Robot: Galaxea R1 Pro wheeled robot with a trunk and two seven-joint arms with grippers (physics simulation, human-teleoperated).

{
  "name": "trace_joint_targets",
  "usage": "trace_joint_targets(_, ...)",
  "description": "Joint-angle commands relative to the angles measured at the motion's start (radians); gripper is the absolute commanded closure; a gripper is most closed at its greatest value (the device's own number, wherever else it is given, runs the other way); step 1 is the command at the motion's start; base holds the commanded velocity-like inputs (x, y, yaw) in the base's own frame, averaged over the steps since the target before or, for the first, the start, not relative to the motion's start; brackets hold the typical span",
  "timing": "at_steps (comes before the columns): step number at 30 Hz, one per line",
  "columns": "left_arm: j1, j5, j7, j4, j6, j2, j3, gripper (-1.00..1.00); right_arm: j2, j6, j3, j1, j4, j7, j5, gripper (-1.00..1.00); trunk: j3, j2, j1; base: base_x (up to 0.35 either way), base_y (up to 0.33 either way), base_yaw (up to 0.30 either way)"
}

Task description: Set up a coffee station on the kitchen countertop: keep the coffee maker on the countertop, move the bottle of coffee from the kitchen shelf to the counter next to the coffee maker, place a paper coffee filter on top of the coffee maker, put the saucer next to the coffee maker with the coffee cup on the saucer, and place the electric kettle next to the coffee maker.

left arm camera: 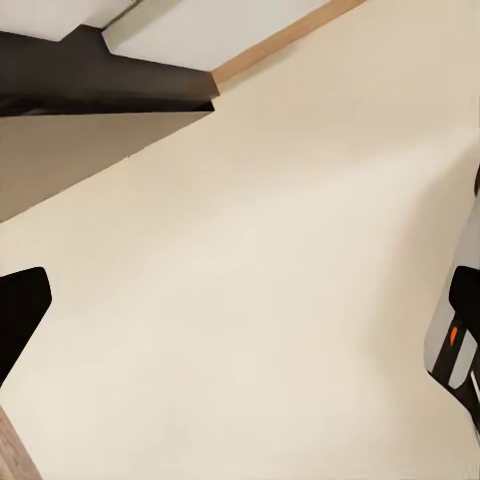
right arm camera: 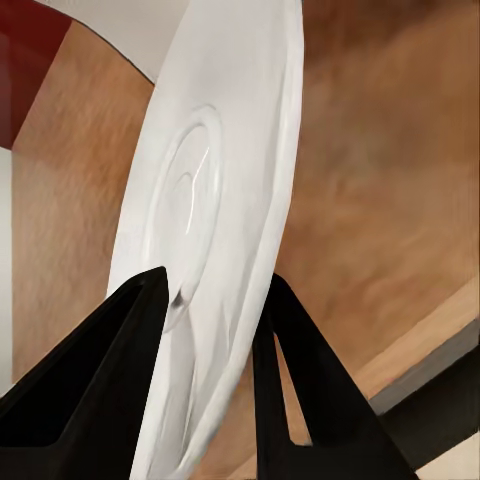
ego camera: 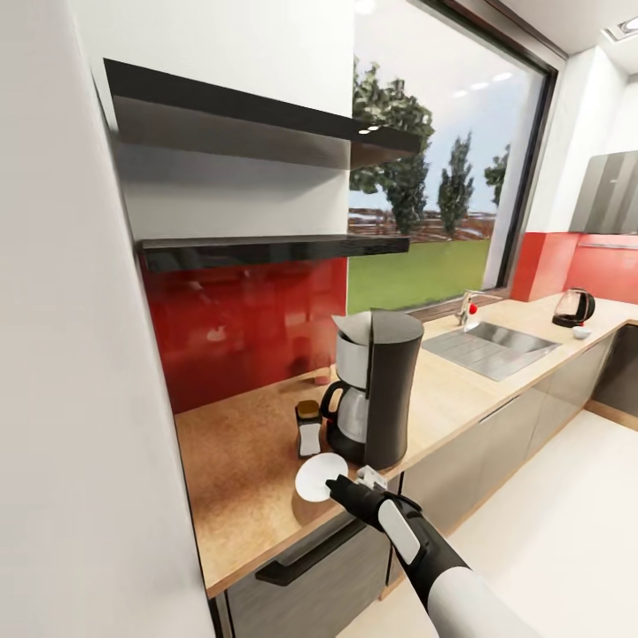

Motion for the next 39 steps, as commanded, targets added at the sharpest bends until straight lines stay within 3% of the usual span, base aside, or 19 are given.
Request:
trace_joint_targets(1, 0.0, 0.0, 0.001, -0.002, 0.005, 0.0, 0.006, -1.0, 0.0, 0.004, 0.0, 0.0, 0.001, -0.003, -0.003, 1.0, 0.0, -0.001, 0.0, 0.045, 0.025, 0.0)
trace_joint_targets(39, 0.0, 0.0, 0.001, -0.002, 0.006, 0.0, 0.006, -1.0, 0.0, 0.004, -0.002, 0.0, 0.027, -0.023, -0.009, 1.0, 0.0, -0.001, 0.0, 0.024, 0.001, 0.0)
